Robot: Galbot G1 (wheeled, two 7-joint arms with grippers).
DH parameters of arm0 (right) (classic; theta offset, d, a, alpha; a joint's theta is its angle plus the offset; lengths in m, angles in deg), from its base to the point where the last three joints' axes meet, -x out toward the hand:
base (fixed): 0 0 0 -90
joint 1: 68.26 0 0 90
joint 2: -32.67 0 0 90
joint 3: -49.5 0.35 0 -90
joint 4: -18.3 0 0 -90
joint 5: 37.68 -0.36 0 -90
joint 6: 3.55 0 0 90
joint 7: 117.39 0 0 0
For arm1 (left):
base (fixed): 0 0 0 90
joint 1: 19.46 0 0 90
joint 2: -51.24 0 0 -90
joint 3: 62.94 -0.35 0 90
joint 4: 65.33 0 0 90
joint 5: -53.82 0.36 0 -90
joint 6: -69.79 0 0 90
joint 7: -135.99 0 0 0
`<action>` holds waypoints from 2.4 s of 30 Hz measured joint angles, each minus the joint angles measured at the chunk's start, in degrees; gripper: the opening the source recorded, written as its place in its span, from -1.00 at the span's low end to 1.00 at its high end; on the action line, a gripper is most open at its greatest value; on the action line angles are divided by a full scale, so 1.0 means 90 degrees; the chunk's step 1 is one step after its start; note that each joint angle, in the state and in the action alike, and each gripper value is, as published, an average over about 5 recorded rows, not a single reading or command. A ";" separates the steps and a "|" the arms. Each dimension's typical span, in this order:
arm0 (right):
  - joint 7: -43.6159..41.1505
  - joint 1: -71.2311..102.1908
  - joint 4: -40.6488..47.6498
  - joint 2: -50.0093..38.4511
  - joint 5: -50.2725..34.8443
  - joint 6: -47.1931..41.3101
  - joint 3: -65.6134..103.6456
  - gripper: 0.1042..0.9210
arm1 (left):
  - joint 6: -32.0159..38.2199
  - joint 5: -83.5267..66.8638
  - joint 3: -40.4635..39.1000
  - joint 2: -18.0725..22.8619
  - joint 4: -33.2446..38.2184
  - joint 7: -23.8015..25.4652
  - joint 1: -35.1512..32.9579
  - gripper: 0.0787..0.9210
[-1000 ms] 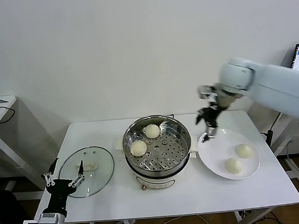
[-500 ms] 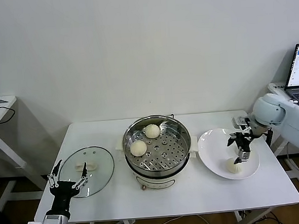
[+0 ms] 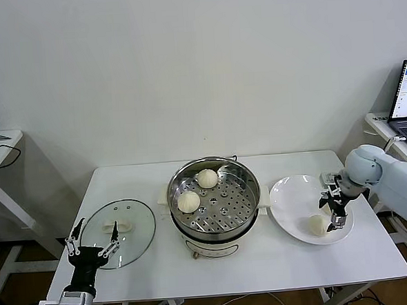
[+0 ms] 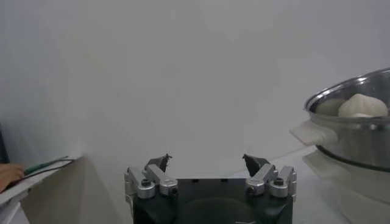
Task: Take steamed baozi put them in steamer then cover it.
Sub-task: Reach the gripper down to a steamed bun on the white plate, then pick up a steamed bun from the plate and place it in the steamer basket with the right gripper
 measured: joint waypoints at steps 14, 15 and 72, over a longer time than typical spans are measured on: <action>0.0009 0.0350 0.0255 0.0266 0.0317 0.0096 0.0268 0.75 | 0.0008 0.0012 0.0033 0.0017 -0.0051 -0.0008 -0.0008 0.77; 0.0009 0.0366 0.0263 0.0278 0.0330 0.0098 0.0282 0.73 | 0.0009 0.0013 0.0033 0.0017 -0.0051 -0.0009 -0.0007 0.77; 0.0192 -0.4973 -0.1356 0.1867 -0.0529 0.4001 -0.3243 0.32 | -0.0027 0.0000 0.0110 -0.0021 -0.0095 -0.0006 0.0079 0.77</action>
